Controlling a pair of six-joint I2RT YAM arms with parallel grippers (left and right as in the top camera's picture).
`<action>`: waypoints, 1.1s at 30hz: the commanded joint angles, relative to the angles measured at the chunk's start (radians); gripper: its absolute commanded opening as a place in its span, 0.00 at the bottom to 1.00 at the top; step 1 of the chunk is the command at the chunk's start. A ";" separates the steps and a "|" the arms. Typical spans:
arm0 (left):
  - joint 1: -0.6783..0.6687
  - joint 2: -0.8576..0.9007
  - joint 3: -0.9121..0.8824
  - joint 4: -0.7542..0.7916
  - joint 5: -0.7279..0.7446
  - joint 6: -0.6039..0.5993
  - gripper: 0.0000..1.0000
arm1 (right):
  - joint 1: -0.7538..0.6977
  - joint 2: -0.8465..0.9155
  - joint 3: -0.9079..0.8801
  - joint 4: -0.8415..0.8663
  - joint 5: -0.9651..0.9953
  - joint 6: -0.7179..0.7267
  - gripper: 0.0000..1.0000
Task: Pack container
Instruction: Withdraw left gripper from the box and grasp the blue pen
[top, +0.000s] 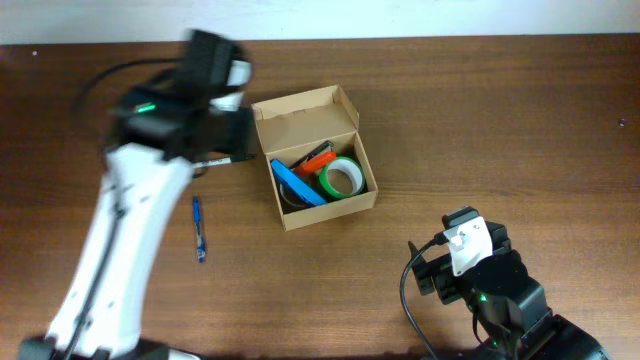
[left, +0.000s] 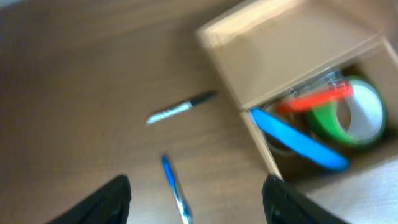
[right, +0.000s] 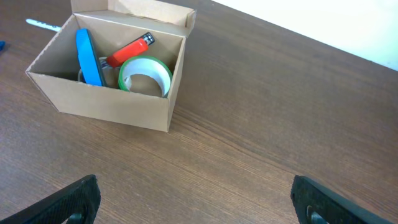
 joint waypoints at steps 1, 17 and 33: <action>0.102 -0.055 -0.073 -0.046 -0.040 -0.398 0.71 | -0.003 -0.005 -0.003 0.003 -0.002 0.014 0.99; 0.146 -0.249 -0.820 0.196 -0.071 -0.950 1.00 | -0.003 -0.005 -0.003 0.003 -0.002 0.014 0.99; 0.227 0.083 -0.850 0.314 -0.001 -0.467 0.89 | -0.002 -0.005 -0.003 0.003 -0.002 0.014 0.99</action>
